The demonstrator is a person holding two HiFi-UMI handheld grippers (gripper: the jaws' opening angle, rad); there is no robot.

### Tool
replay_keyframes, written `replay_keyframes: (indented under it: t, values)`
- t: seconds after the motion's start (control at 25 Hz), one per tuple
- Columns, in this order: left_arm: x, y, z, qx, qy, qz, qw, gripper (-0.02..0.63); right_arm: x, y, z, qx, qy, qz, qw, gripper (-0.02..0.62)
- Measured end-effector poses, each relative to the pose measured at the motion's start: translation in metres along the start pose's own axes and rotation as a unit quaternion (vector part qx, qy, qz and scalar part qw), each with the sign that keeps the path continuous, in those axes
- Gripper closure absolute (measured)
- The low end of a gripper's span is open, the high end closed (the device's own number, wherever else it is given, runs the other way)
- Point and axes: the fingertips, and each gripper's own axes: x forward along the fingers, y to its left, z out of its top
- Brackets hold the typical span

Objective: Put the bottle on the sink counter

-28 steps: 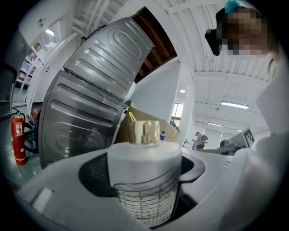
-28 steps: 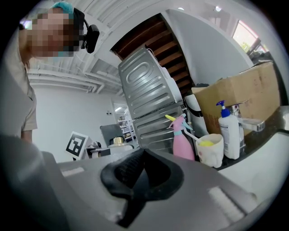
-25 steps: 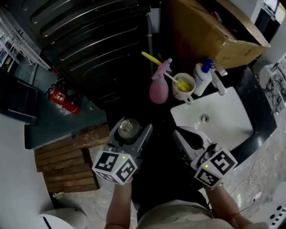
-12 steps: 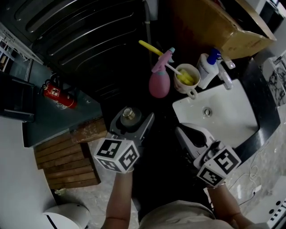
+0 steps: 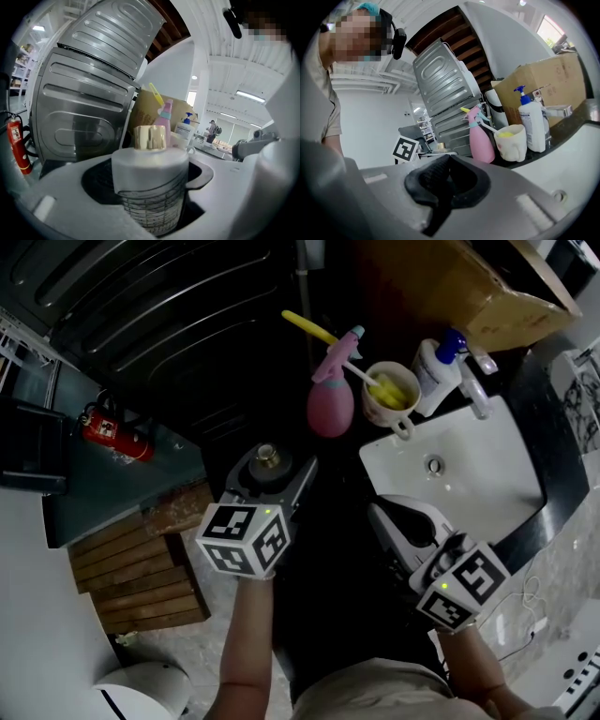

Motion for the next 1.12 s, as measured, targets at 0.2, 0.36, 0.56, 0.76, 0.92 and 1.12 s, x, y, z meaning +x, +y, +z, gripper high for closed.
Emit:
replay_keyframes:
  t: [0.2, 0.36, 0.56, 0.76, 0.92, 1.12]
  values:
    - [0.009, 0.011, -0.007, 0.000, 0.018, 0.012, 0.9998, 0.256, 0.000, -0.003, -0.004, 0.003, 0.005, -0.004, 1.000, 0.592]
    - [0.014, 0.019, -0.011, 0.020, 0.032, 0.028, 0.9989, 0.256, 0.002, -0.002, -0.005, 0.000, 0.007, -0.005, 1.000, 0.592]
    - [0.020, 0.023, -0.016, 0.038, 0.054, 0.036, 0.9971, 0.256, 0.003, 0.002, -0.005, 0.002, 0.006, -0.001, 1.000, 0.592]
    - [0.022, 0.020, -0.019, 0.065, 0.070, 0.042, 0.9945, 0.256, 0.003, 0.007, -0.004, 0.002, 0.004, 0.002, 1.000, 0.592]
    - [0.022, 0.022, -0.019, 0.056, 0.073, 0.042, 0.9949, 0.256, 0.002, 0.009, -0.003, 0.003, 0.002, 0.002, 1.000, 0.592]
    - [0.021, 0.020, -0.020, 0.070, 0.069, 0.043, 0.9942, 0.256, 0.002, 0.012, -0.004, 0.004, 0.003, 0.007, 1.000, 0.592]
